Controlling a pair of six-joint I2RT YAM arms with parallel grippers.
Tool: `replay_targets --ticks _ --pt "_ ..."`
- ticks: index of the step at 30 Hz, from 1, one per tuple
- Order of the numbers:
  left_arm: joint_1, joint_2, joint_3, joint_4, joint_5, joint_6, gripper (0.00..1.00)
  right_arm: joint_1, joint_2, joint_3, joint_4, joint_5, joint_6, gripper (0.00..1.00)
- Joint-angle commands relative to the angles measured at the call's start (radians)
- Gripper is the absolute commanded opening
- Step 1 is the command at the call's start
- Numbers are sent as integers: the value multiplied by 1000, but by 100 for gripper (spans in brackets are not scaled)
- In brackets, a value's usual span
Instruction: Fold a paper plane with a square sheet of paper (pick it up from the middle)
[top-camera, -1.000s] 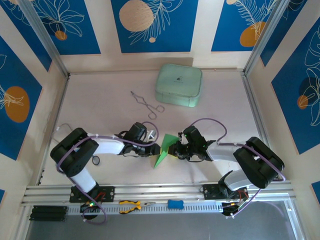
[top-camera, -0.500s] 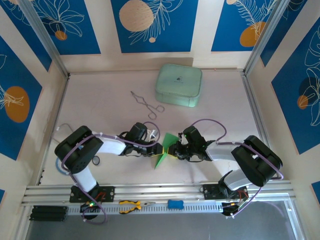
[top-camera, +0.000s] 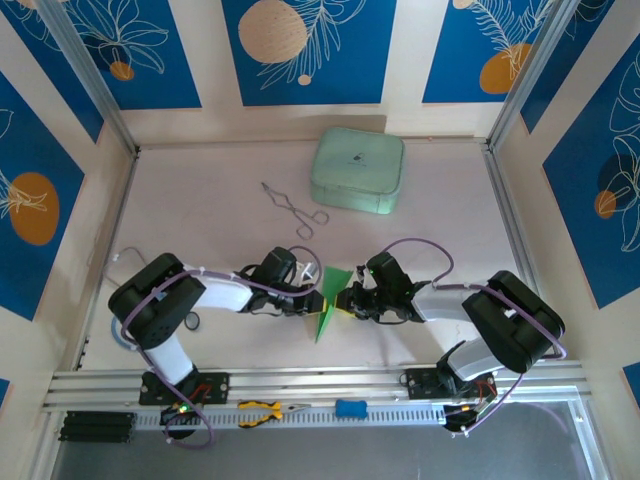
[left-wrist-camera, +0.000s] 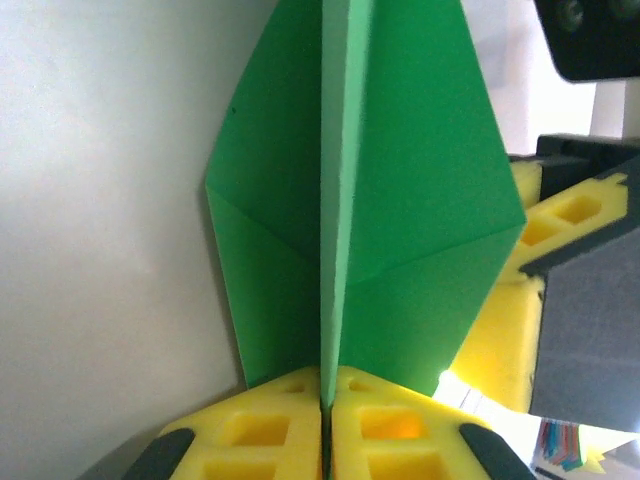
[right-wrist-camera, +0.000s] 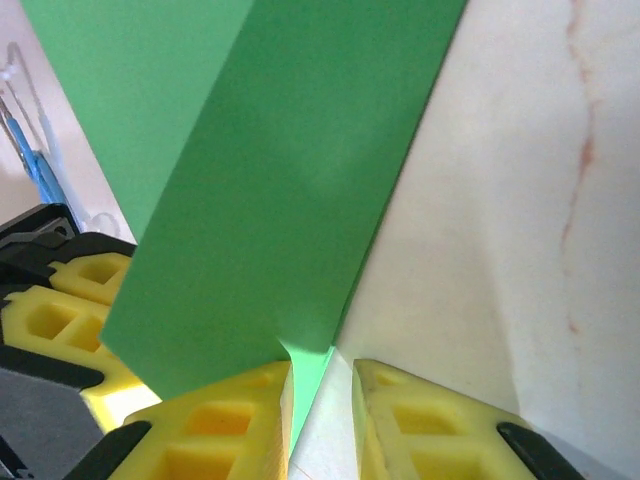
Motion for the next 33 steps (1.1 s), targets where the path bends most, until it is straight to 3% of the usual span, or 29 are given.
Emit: replay_targets --ticks 1,8,14,19,33 --pt "-22 -81 29 -123 -92 50 9 -6 -35 -22 -23 2 5 24" --pt "-100 -246 112 -458 -457 98 6 -17 -148 -27 -125 53 -14 25" --pt "-127 -292 142 -643 -666 94 5 -12 -216 -23 -181 78 -28 26" --pt "-128 -290 157 -725 -740 79 5 -4 -225 -19 -184 88 -22 26" --pt "-142 -232 146 -712 -759 38 10 28 -183 -14 -158 99 -5 27"
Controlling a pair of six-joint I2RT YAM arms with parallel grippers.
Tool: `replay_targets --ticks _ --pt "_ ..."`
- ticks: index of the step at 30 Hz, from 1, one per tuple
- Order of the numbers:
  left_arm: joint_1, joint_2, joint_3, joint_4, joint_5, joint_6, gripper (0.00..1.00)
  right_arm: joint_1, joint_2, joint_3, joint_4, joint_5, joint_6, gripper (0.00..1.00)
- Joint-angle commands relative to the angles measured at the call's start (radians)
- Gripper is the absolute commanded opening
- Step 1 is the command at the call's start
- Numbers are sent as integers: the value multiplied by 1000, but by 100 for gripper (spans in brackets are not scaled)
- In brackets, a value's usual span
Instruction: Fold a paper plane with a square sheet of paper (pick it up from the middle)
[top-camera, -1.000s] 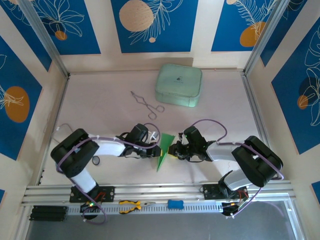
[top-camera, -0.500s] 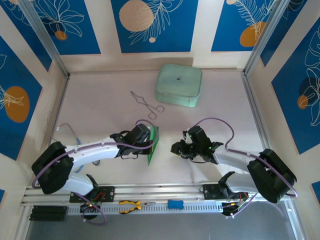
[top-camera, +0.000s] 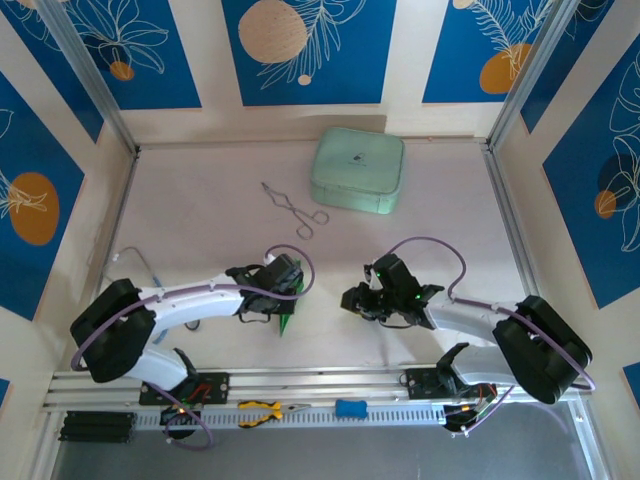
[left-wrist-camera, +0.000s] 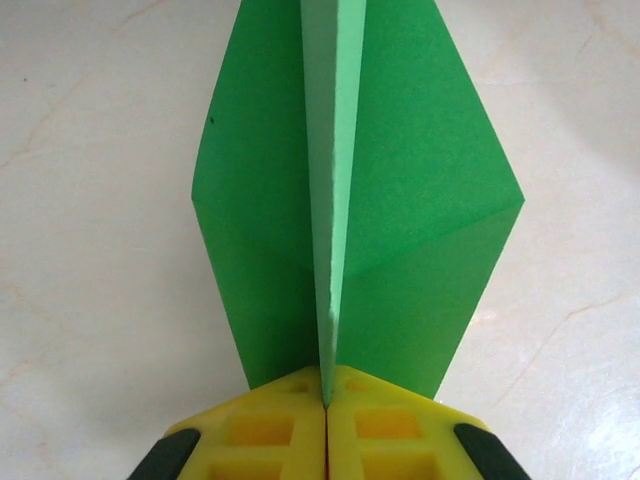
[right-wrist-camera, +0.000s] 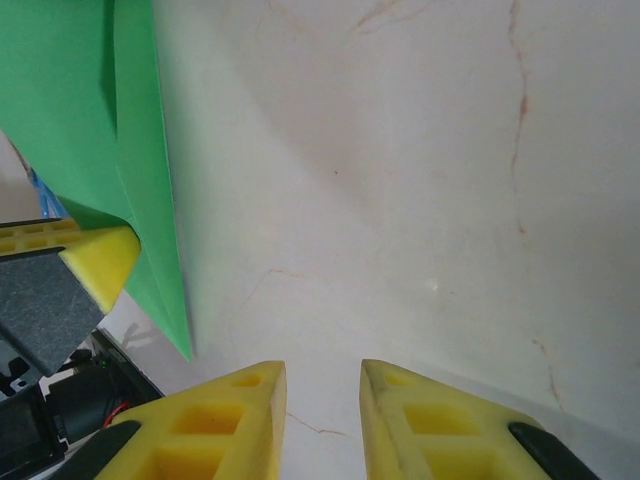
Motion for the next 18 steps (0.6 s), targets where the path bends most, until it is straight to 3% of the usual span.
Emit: replay_targets --ticks 1,18 --pt "-9 8 16 -12 -25 -24 11 11 14 5 2 12 7 27" --pt "-11 43 32 -6 5 -3 17 20 36 4 20 8 9 28"
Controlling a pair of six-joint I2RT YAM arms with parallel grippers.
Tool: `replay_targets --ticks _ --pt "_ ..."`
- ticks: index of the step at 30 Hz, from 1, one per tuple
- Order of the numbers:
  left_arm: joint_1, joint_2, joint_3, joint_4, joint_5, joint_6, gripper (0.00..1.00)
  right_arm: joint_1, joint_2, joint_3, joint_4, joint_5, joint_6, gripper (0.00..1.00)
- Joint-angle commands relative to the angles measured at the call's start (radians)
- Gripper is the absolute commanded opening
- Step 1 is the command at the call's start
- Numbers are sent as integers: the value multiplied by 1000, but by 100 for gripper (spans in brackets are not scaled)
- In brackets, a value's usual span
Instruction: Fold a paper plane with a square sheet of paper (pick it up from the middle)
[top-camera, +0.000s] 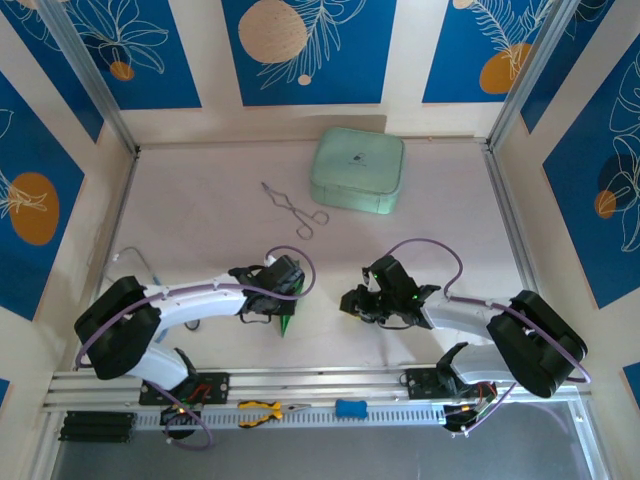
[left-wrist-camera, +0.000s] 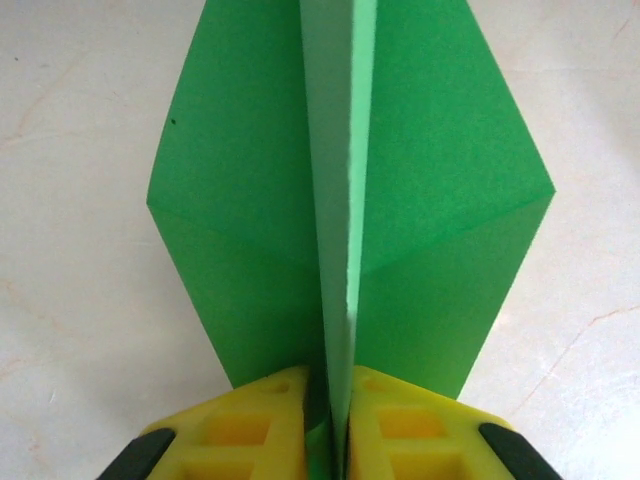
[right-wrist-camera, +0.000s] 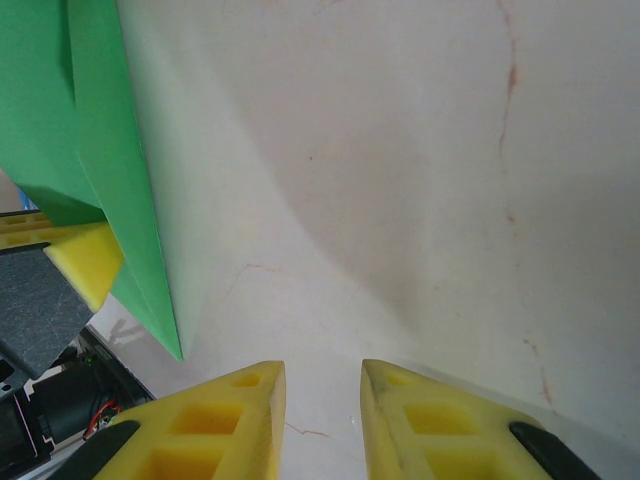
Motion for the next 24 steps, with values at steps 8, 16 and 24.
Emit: replay_targets --ticks 8,16,24 --pt "-15 54 50 -21 -2 12 18 9 -5 1 11 11 6 28" --pt "-37 113 86 -62 -34 10 19 8 -20 -4 1 16 7 28" --pt "-69 205 145 -122 -72 -12 22 -3 -66 -22 -17 26 7 29"
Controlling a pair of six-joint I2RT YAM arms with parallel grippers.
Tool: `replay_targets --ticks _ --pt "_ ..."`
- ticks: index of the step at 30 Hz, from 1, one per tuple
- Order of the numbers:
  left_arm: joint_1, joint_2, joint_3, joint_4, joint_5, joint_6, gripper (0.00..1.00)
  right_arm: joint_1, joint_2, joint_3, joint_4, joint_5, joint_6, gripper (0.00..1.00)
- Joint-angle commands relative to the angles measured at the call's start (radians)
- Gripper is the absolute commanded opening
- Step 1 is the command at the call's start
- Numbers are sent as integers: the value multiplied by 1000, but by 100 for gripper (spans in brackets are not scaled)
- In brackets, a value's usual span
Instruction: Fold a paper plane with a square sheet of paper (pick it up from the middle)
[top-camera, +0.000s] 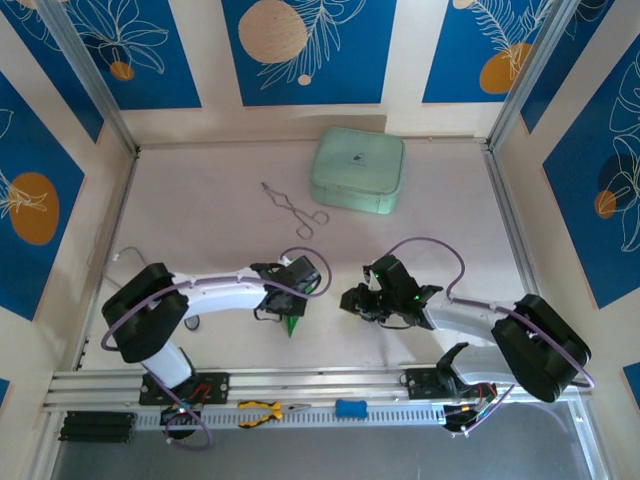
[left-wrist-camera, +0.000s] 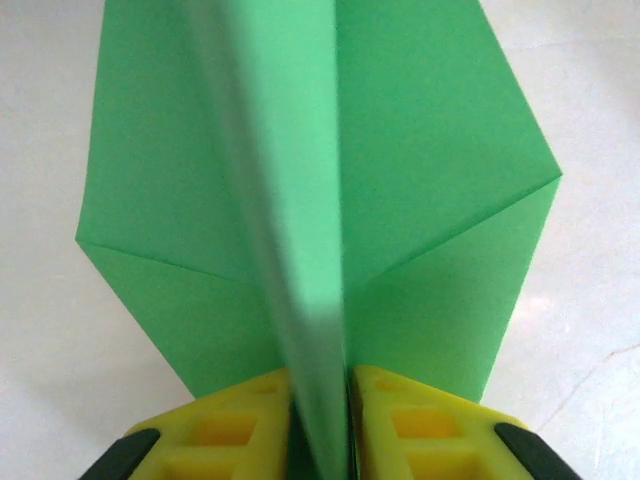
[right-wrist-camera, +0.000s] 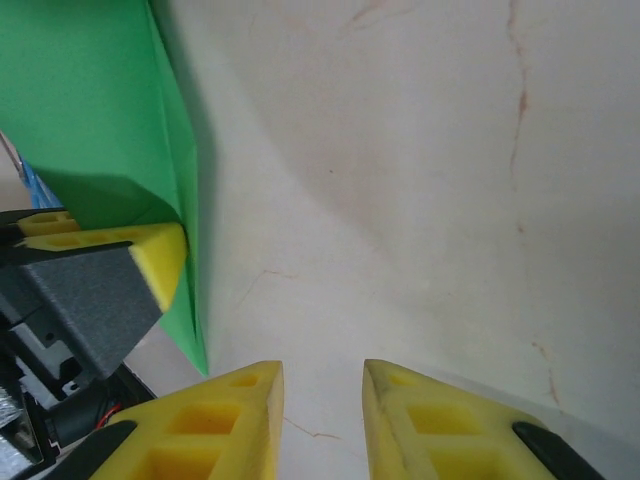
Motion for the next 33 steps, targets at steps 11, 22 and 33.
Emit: replay_targets --ticks 11,22,33 --pt "-31 152 79 -102 -49 -60 29 -24 -118 -44 -65 24 5 30" --pt "-31 200 114 -118 -39 -105 43 -56 -210 -53 -146 34 -16 32" --pt "-31 175 164 -173 -68 -127 49 -71 -234 -55 -159 26 -19 32"
